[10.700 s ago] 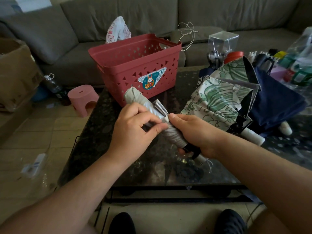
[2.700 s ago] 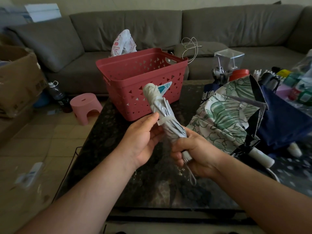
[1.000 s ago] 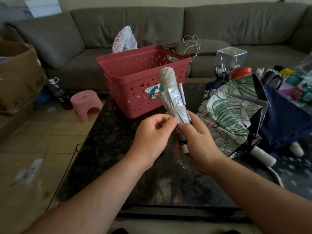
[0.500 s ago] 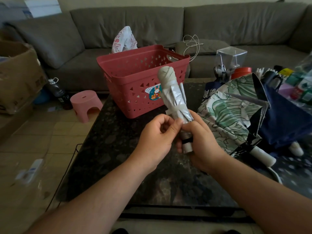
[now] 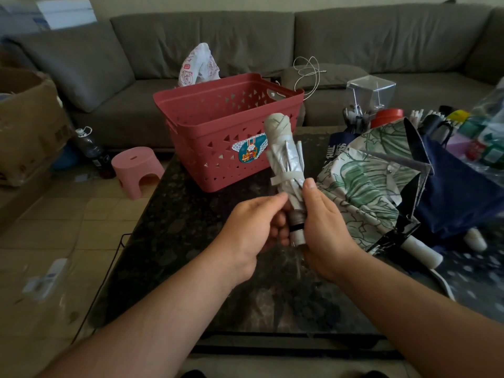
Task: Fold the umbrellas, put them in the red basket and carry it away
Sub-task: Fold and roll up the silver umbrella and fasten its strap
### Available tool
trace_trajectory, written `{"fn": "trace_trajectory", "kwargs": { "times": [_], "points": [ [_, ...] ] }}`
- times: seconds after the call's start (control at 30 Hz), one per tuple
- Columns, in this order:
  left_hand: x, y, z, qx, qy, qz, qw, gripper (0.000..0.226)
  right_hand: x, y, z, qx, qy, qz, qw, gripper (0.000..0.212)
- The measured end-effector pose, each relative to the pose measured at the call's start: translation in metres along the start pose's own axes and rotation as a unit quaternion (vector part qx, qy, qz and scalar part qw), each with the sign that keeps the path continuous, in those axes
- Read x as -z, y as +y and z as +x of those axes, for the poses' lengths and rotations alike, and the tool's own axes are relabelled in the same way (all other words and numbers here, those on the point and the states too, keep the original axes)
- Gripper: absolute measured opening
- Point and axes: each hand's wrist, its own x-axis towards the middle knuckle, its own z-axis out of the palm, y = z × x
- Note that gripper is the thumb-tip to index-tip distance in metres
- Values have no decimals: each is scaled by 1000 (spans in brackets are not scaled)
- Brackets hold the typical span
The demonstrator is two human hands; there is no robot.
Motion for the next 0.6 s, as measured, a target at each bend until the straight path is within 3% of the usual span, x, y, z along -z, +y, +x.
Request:
{"fn": "trace_trajectory", "kwargs": {
  "times": [0.07,0.17,0.27,0.4,0.6],
  "points": [
    [-1,0,2,35,16,-54,998,19,-1,1,1,-12,3,0,1000,60],
    [-1,-3,4,-7,35,-56,998,4,-1,1,0,-38,17,6,999,58],
    [4,-6,4,-114,38,42,992,8,0,-2,-2,-94,27,26,995,54],
    [13,-12,8,-206,59,190,958,16,-1,-9,-3,-152,14,63,986,61],
    [26,0,6,-293,66,372,879,11,4,-18,-5,-208,-26,21,978,84]
  ]
}}
